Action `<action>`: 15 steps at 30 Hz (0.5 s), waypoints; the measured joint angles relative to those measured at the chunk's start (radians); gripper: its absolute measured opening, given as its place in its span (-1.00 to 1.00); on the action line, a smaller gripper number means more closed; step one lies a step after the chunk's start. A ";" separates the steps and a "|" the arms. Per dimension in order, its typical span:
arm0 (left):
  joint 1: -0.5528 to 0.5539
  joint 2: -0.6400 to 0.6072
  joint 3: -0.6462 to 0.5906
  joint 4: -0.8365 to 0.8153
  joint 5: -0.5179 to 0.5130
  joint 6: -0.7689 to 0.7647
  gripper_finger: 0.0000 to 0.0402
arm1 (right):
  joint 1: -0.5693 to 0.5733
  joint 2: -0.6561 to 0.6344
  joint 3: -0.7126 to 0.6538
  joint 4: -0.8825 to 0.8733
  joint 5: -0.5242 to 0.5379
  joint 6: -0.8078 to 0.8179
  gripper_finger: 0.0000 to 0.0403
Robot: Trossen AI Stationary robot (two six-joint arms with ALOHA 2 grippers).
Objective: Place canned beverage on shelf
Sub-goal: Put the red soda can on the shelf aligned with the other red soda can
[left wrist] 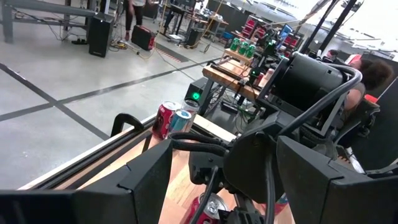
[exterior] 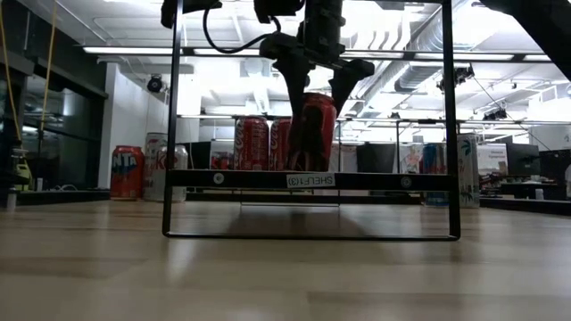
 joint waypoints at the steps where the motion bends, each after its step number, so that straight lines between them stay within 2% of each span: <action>1: 0.000 0.000 0.000 0.000 0.000 0.000 0.19 | 0.000 0.000 0.000 0.000 0.000 -0.001 0.56; 4: 0.000 0.000 0.000 0.000 0.000 0.000 0.19 | 0.000 0.000 0.000 0.000 0.000 -0.014 0.62; 11: 0.000 0.000 0.000 0.000 0.000 0.000 0.19 | 0.004 0.000 0.000 0.000 -0.009 -0.018 0.95; 15: 0.000 0.000 0.000 0.000 0.000 0.000 0.19 | 0.004 0.000 0.000 0.001 -0.031 0.000 0.94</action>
